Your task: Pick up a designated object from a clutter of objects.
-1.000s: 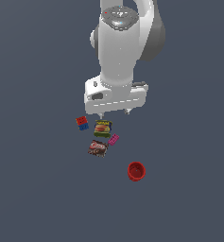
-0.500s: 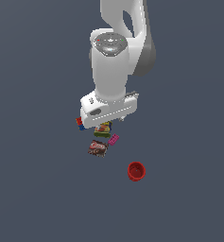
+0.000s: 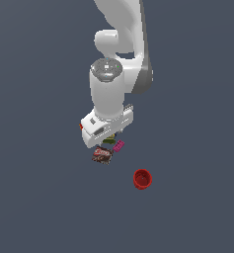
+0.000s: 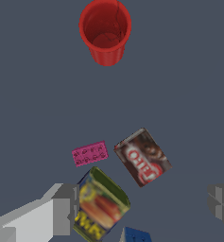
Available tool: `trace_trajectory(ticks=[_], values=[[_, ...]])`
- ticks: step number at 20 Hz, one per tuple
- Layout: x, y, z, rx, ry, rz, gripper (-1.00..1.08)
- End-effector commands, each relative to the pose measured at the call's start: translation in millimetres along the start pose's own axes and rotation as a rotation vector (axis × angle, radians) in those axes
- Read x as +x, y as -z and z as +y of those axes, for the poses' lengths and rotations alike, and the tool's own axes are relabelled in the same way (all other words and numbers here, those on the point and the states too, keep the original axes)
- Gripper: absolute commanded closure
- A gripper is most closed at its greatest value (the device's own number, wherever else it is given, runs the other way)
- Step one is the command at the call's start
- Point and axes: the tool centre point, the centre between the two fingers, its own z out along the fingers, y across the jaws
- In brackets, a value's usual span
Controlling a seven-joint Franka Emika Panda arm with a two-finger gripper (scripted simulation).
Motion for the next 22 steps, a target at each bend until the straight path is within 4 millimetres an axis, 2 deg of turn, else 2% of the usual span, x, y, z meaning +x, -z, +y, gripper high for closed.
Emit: trace_trajectory(ticks=[1,16,22], values=[[-1,-11,5,-0.002,0.059,0.003,-0.92],[-13,-78,28,-0.013,0.406,0.021,-0.92],[-19,-98,34,-0.018,0.512,0.027,-0.92]])
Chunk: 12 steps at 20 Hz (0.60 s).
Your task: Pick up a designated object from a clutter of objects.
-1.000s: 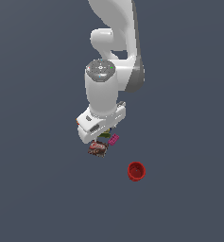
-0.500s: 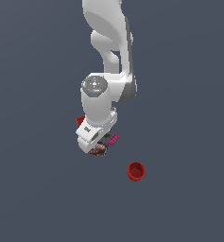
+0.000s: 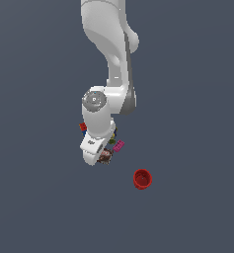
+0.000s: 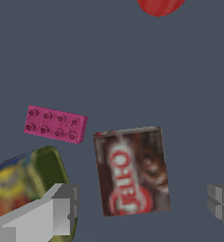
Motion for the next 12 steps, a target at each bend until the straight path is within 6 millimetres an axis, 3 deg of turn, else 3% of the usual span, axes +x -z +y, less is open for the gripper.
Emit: trace_trajectory(ticks=[1,12], values=[[-2,-7,1,-0.002,0.040,0.002,-0.92],[-8,-21,1,-0.006,0.112,0.006,-0.92]])
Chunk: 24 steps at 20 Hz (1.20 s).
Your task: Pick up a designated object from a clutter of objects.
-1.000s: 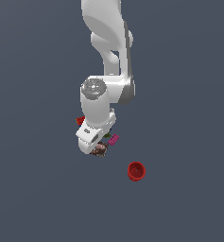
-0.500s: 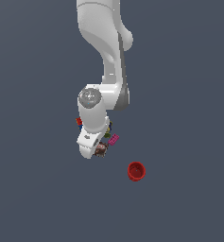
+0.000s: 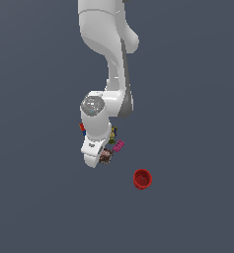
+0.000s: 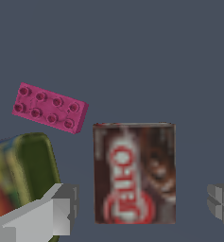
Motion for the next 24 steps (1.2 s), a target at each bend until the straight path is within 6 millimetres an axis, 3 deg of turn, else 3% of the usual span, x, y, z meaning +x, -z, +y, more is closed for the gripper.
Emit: trace_trajectory(ticks=[1,6,14,19,20,24], values=[[0,0,0,0.000,0.000,0.000,-0.92],[0,-8,0,0.000,0.001,0.000,-0.92],[0,-44,-1,-0.001,0.004,0.000,-0.92],[0,-51,0,-0.001,0.004,0.000,-0.92],[0,-51,0,-0.001,0.004,0.000,1.08],[0,-51,0,-0.001,0.004,0.000,1.08]])
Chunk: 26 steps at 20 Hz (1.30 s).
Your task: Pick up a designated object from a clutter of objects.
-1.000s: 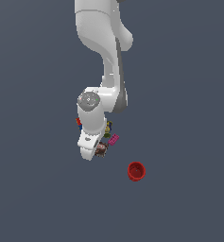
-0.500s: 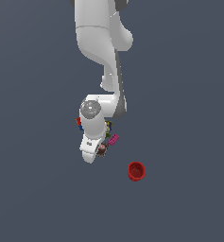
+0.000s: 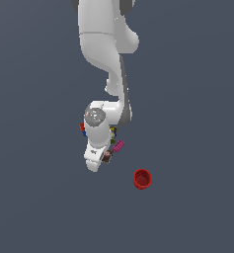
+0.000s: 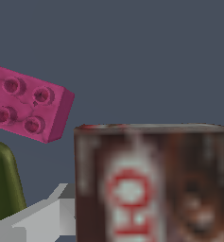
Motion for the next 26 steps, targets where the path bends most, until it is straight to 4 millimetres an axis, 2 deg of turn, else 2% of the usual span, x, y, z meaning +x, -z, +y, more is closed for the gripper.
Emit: trace_trajectory(ticks=[1,9,14,20,26], values=[[0,-1,-1,0.002,0.000,0.000,1.08],[-1,2,0,0.000,0.000,0.000,1.08],[-8,16,0,0.000,0.000,0.000,1.08],[-24,50,0,0.000,0.000,0.000,1.08],[-50,103,1,0.000,0.001,0.000,1.08]])
